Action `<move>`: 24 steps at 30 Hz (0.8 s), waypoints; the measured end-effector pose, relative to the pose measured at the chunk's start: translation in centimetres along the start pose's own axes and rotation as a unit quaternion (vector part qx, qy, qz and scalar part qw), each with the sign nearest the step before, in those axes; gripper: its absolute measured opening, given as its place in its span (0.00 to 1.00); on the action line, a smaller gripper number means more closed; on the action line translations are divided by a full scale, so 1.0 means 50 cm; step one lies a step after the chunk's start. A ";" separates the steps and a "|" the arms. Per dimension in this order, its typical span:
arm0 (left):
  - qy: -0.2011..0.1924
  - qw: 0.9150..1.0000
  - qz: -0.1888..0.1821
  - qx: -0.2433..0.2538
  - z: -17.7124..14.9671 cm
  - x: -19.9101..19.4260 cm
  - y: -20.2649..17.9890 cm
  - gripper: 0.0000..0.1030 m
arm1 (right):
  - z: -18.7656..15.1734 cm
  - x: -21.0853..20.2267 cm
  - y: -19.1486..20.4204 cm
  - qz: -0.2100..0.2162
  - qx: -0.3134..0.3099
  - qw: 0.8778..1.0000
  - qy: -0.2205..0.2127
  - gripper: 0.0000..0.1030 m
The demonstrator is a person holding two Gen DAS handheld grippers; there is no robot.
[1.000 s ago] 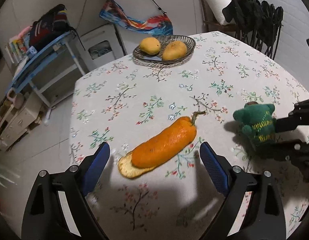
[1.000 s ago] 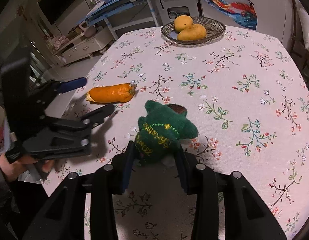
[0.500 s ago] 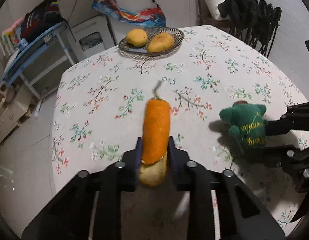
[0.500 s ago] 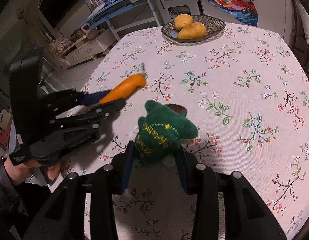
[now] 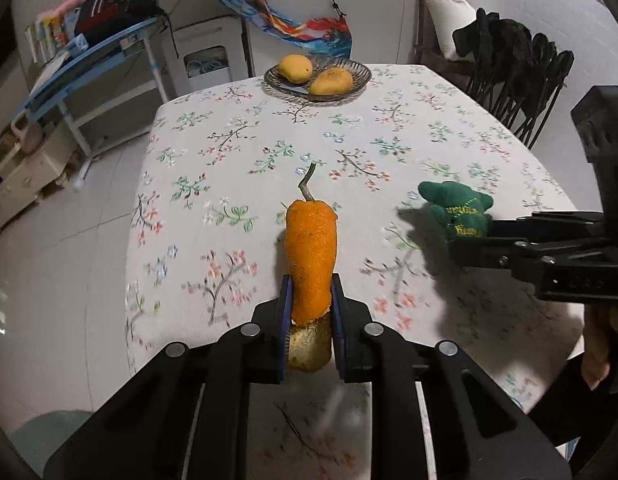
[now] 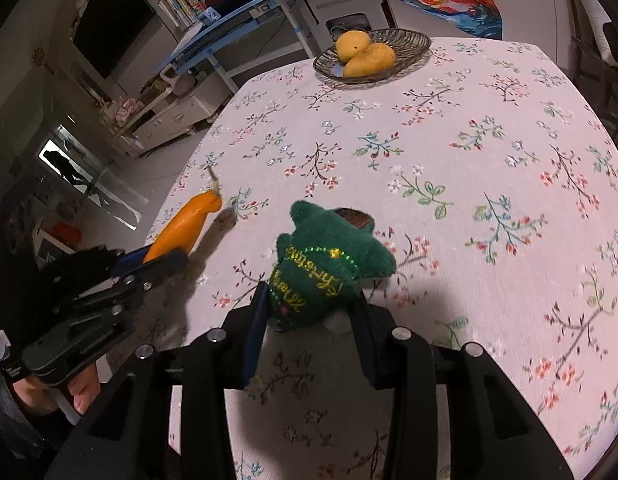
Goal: Collect trash
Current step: 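Carry the green toy and the orange peel from the table to the basin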
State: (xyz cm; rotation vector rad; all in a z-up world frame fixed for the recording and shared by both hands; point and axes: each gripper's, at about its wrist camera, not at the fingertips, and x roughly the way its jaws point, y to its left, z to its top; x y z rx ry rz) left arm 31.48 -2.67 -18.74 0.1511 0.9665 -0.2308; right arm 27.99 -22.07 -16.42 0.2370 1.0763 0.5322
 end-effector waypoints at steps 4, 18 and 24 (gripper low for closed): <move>0.004 1.000 0.000 0.007 -0.020 -0.009 -0.019 0.17 | -0.018 -0.013 -0.001 0.003 0.010 1.000 -0.003 0.38; -0.024 0.997 -0.050 -0.059 -0.033 -0.056 0.015 0.16 | -0.048 -0.068 0.012 0.009 0.019 0.999 -0.047 0.38; -0.038 0.991 -0.083 -0.098 -0.043 -0.084 0.034 0.16 | -0.056 -0.088 0.022 0.015 0.013 0.998 -0.064 0.38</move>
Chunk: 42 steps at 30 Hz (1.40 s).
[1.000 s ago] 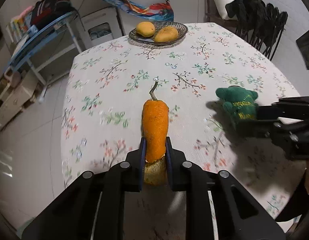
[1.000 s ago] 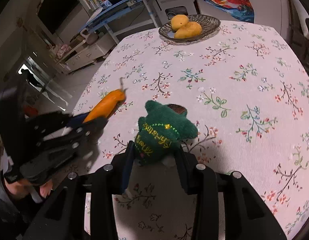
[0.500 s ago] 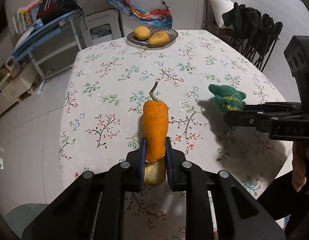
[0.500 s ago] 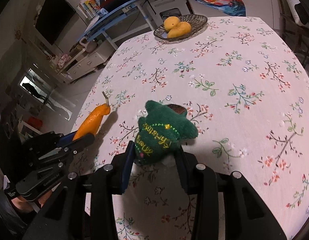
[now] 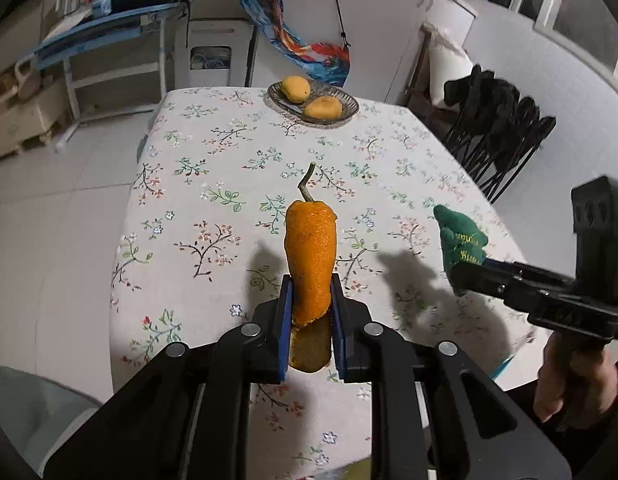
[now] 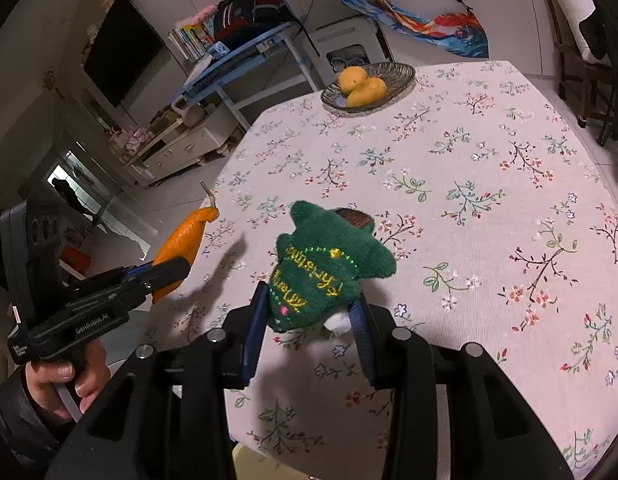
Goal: Collect trash
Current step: 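Carry the green toy and the orange peel from the table to the basin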
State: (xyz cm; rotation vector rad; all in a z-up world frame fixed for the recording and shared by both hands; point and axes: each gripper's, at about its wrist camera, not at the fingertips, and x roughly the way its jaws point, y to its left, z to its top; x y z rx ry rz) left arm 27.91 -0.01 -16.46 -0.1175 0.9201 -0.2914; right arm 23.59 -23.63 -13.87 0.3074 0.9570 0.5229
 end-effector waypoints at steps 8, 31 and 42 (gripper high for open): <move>-0.021 1.000 -0.018 -0.003 -0.024 -0.040 -0.015 0.16 | -0.029 -0.015 0.008 0.021 0.006 1.000 -0.003 0.38; -0.058 0.998 -0.037 -0.009 -0.178 -0.190 -0.046 0.16 | -0.244 -0.063 0.089 0.047 -0.015 0.996 0.072 0.38; -0.043 0.998 -0.034 -0.027 -0.264 -0.238 -0.039 0.16 | -0.340 -0.033 0.132 0.029 -0.043 0.989 0.142 0.38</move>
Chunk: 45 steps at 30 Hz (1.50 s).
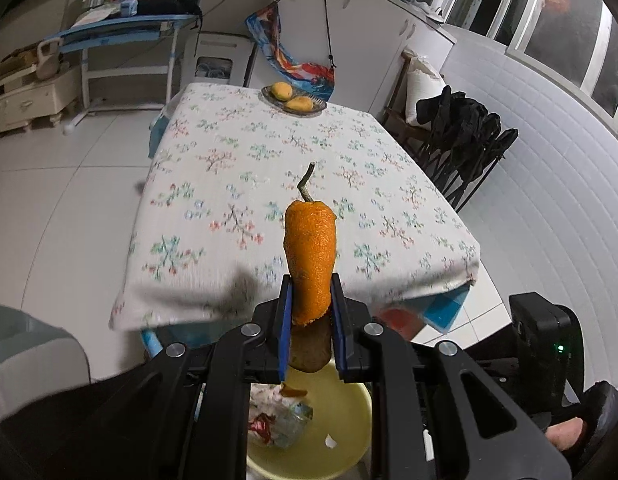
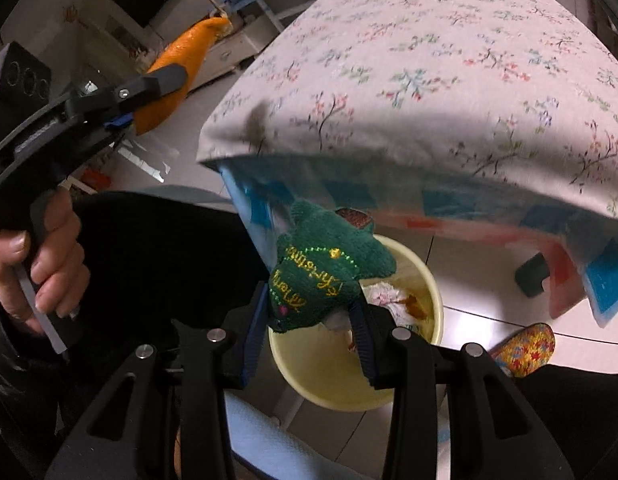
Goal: Collect trash
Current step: 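Carry the green toy and the orange peel from the table to the basin, then open the right gripper to drop the toy while the left gripper releases the peel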
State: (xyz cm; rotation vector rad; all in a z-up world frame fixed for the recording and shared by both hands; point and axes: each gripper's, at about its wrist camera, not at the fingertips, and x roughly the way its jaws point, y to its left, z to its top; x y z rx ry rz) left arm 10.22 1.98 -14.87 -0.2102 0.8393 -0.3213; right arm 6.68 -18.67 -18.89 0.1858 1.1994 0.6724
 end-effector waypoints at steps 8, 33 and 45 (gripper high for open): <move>0.010 1.000 0.016 0.008 -0.046 -0.023 -0.024 0.16 | -0.030 0.015 -0.006 -0.017 -0.004 0.999 0.030 0.43; 0.107 0.991 0.035 0.074 -0.140 0.019 -0.096 0.18 | -0.014 -0.094 -0.057 -0.063 0.077 0.987 -0.126 0.69; 0.020 0.991 0.118 0.060 -0.117 -0.010 -0.094 0.75 | -0.001 -0.151 -0.035 -0.145 0.043 0.962 -0.228 0.76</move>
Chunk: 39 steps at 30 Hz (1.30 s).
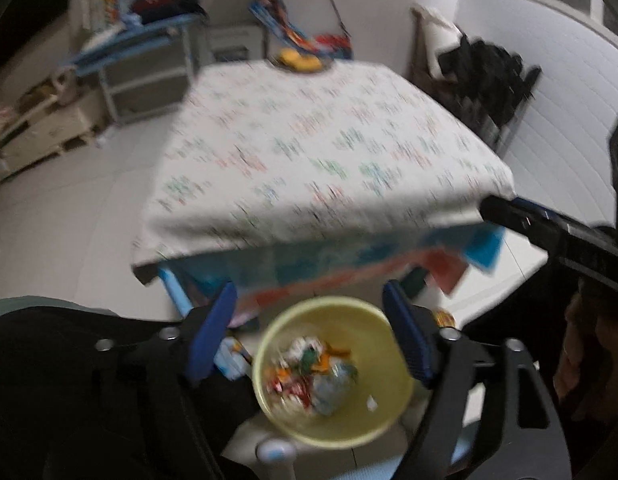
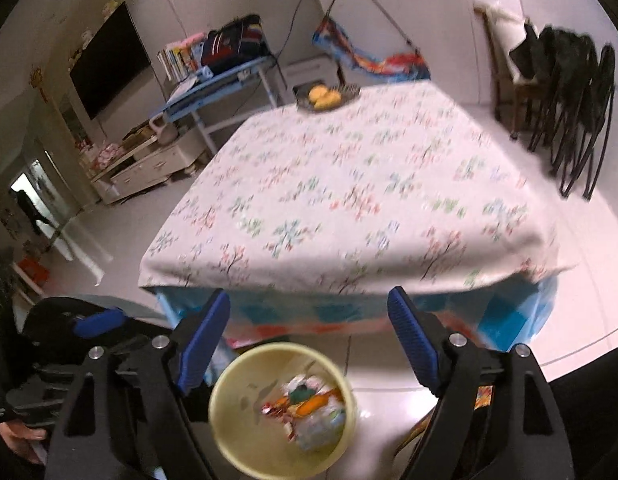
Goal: Collect trash
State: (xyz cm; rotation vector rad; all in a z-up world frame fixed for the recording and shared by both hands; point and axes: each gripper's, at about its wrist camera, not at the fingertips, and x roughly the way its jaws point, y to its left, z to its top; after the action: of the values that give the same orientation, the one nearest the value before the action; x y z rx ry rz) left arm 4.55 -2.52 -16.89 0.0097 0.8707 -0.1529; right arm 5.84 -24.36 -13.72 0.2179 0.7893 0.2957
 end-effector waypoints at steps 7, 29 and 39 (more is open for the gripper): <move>-0.089 0.995 0.036 -0.029 0.048 -0.065 0.017 0.90 | 0.020 -0.059 0.031 -0.047 -0.056 0.994 -0.086 0.87; -0.159 0.985 0.064 -0.016 0.066 -0.100 0.004 0.93 | 0.031 -0.084 0.026 -0.079 -0.063 0.987 -0.128 0.91; -0.157 0.985 0.069 -0.014 0.066 -0.096 0.002 0.93 | 0.029 -0.078 0.031 -0.084 -0.068 0.987 -0.119 0.93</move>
State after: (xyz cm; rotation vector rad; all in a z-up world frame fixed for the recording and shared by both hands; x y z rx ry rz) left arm 4.06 -2.02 -11.12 0.0193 0.5541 -0.0113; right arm 3.99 -24.37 -9.68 0.0563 0.5447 0.1590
